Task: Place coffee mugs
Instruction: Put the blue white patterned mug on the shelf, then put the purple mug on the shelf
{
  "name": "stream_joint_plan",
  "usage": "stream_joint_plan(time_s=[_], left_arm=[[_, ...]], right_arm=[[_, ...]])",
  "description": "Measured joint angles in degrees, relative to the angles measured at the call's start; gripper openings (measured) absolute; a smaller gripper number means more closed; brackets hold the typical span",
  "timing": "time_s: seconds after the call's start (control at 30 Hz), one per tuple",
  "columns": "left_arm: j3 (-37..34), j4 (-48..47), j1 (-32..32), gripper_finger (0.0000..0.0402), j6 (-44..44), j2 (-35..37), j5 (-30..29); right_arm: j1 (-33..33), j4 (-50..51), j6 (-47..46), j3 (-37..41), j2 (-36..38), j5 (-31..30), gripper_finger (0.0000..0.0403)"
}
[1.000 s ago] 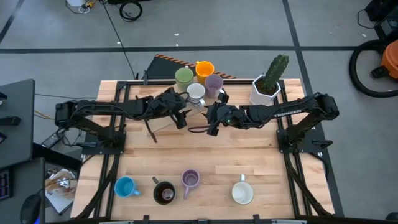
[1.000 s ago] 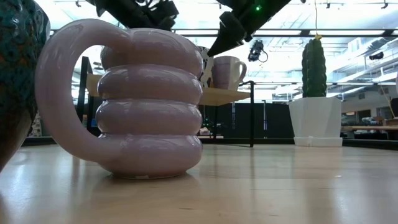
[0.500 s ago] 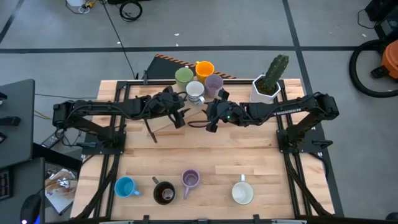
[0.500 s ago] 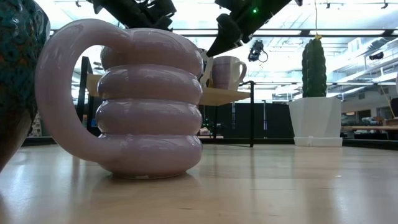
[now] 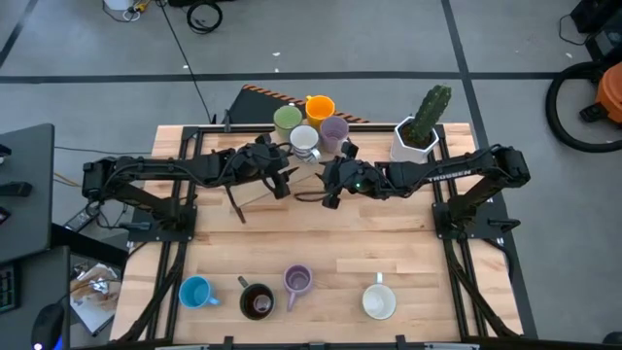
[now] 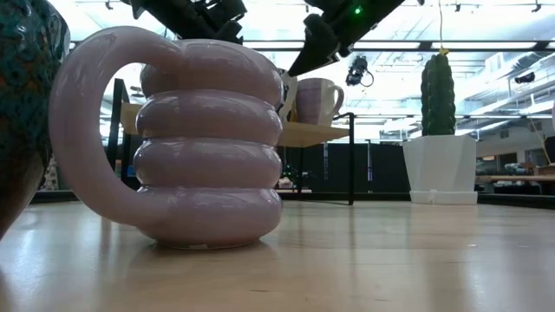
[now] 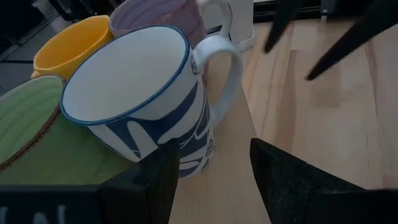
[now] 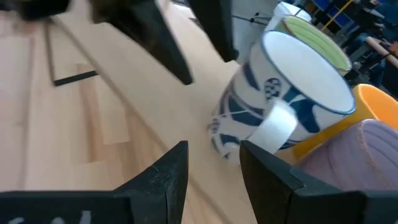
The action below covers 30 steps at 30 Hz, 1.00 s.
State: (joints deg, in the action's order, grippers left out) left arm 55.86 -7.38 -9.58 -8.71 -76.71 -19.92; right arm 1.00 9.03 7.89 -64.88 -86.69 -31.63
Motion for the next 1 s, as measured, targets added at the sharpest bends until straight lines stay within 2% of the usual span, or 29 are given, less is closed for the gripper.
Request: stream_joint_plan(time_s=[0.13, 0.23, 0.4, 0.53, 0.6, 0.7, 0.83, 1.0], left_arm=[[0.0, -0.7, 0.1, 0.0203, -1.0, 0.0, 0.0], [0.0, -2.3, 0.9, 0.0203, -1.0, 1.3, 1.3], [0.0, -7.8, 4.7, 0.0203, -1.7, 4.0, 13.8], [0.0, -13.4, 9.4, 0.0203, -1.6, 4.9, 26.3], [0.0, -15.1, 12.7, 0.0203, -1.0, 4.8, 29.8], [0.0, -15.1, 19.2, 0.0203, 2.1, 4.5, 28.1], [0.0, -15.6, 27.9, 0.0203, 7.7, 4.3, 20.6], [0.0, -15.3, 34.4, 0.0203, 16.9, 3.3, 14.5]], right_arm=[[2.4, 2.2, -0.4, 0.0, 2.0, -1.9, 0.0151], [4.7, 4.7, -0.7, 0.0, 4.1, -0.7, 0.0151], [8.7, 12.0, -3.6, 0.0, 6.6, 4.3, 0.0151], [11.0, 17.5, -8.3, 0.0, 6.7, 5.3, 0.0151], [11.8, 18.0, -10.5, 0.3, 6.5, 5.3, 0.0151], [12.5, 18.5, -13.2, 1.6, 6.4, 5.3, 0.0151], [13.4, 20.3, -16.6, 1.9, 6.4, 5.3, 0.0151], [14.3, 21.2, -18.2, 2.0, 6.4, 3.9, 0.0151]])
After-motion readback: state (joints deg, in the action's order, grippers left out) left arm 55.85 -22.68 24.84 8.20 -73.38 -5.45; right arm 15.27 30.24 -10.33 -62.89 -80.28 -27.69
